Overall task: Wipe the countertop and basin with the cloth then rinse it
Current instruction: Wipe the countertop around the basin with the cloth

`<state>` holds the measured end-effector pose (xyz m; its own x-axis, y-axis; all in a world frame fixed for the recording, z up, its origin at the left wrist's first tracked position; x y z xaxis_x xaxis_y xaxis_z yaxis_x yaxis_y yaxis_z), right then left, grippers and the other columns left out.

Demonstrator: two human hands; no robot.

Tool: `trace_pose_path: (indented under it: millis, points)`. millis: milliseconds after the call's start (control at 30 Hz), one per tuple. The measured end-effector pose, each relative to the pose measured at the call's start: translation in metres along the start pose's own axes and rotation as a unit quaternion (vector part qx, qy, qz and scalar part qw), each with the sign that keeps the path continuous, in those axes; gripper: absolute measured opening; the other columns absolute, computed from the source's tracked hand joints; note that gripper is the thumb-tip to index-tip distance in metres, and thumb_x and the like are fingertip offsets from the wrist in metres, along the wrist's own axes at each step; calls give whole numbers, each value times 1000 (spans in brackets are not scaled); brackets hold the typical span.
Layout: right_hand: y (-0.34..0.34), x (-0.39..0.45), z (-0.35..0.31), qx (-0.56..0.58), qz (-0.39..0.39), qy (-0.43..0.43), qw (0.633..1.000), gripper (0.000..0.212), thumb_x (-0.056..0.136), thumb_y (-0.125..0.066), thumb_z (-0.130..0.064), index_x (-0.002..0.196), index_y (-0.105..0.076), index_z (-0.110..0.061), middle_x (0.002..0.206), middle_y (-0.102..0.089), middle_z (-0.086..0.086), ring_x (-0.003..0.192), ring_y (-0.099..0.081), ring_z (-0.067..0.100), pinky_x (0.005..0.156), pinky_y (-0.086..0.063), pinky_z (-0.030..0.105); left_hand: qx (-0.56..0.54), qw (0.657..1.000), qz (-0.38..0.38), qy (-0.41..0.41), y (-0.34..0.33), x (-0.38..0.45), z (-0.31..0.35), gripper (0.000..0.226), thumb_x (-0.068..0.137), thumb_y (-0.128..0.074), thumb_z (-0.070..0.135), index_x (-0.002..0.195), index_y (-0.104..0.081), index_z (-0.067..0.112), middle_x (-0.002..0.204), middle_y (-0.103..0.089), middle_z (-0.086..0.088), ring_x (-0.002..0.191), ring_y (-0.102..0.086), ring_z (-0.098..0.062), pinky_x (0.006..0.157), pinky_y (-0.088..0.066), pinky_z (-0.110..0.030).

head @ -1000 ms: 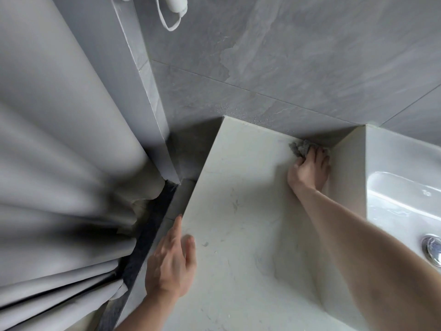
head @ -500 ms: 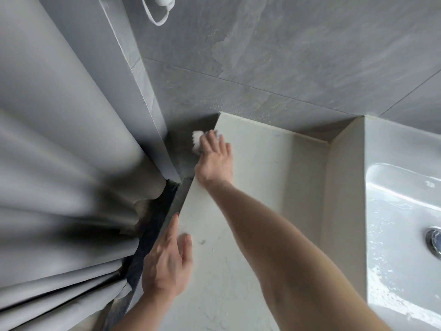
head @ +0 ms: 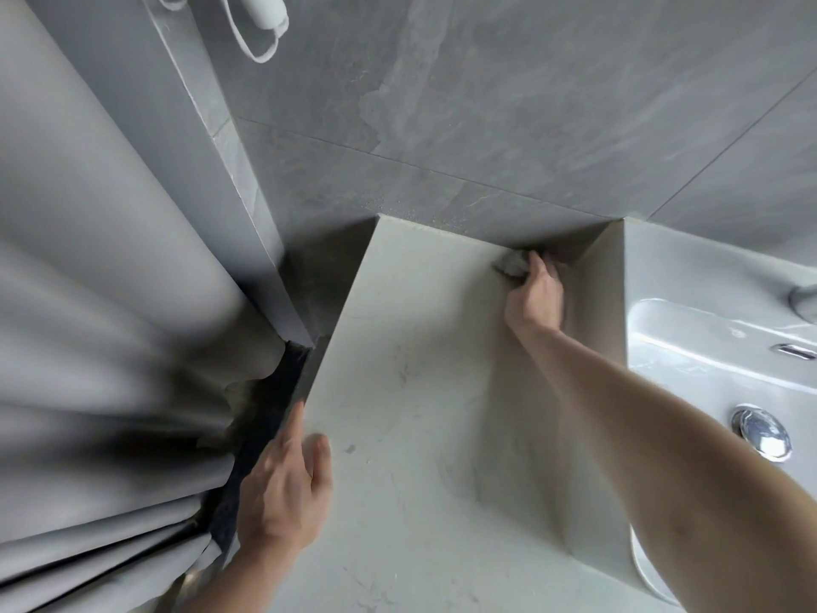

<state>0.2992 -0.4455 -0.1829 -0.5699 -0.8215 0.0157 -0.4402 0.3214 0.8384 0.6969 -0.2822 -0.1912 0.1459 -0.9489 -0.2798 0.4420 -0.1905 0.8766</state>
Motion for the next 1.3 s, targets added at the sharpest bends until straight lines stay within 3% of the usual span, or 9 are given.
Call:
trace_pose_path:
  millis: [133,233,367,567,833,967,1133,1300]
  points:
    - [-17,-14,21,-120,-13,-17,993,60,95,-41,-11,155,-37,-11,164,-33,9,152,-25,32,121,-25,47,-3,1000,-6,-2,-2,1,-2,58,100,-38,47,156,-30,31,150,-53,0,124,-59,-32,93,-50,-43]
    - [-32,-50,0,-111,8,-15,994,64,93,-45,-18,157,-36,-20,166,-31,2,153,-25,31,122,-20,52,0,1000,-2,-10,-5,3,-4,58,100,-36,47,156,-29,31,151,-51,3,128,-57,-27,95,-50,-42]
    - [-56,-104,-53,-92,-87,116,985,83,78,-53,-25,159,-34,-22,169,-27,2,156,-23,32,124,-18,54,4,1000,-4,-17,-6,2,-3,59,101,-34,47,157,-26,30,154,-48,4,132,-53,-25,99,-47,-41]
    - [-86,-204,-99,-33,-148,290,945,58,100,-49,-27,157,-41,-25,168,-30,-3,158,-21,28,126,-17,52,4,1000,-3,-30,-5,3,-3,62,98,-25,52,156,-25,31,153,-49,3,133,-52,-26,99,-47,-42]
    - [-60,-257,-66,-44,-213,347,913,59,105,-41,-29,162,-28,-30,171,-18,-9,160,-7,18,128,-11,48,-15,999,-14,-28,-6,4,-5,66,94,-25,55,155,-27,30,151,-51,-1,130,-55,-28,96,-51,-42]
    - [-34,-256,-33,-47,-192,308,931,56,107,-40,-32,162,-28,-30,171,-18,-8,160,-9,17,128,-15,48,-17,999,-23,-15,-2,3,-5,68,93,-24,57,156,-28,30,148,-54,-4,126,-59,-31,93,-52,-44]
    - [0,-227,22,-97,-114,114,982,58,105,-39,-25,162,-28,-27,171,-20,-5,160,-11,17,125,-21,50,-24,999,-34,-8,0,2,-5,59,101,-38,44,156,-30,26,149,-53,-1,129,-56,-29,94,-49,-44]
    - [12,-252,24,-105,-100,-27,989,58,108,-34,-26,164,-19,-24,173,-14,-2,160,-3,15,129,-9,41,-34,998,-51,-17,-4,5,-8,59,101,-43,42,156,-28,25,151,-51,-2,134,-51,-28,95,-50,-43]
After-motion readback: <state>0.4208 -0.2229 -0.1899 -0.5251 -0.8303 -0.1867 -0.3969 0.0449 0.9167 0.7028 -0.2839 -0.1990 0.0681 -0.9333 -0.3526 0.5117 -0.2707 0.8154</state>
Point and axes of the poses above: each hand's wrist, its own x-axis towards the middle knuckle, its own y-axis out of the back of the hand, z = x × y, the point moved 6 cm from there along x, towards the middle knuckle
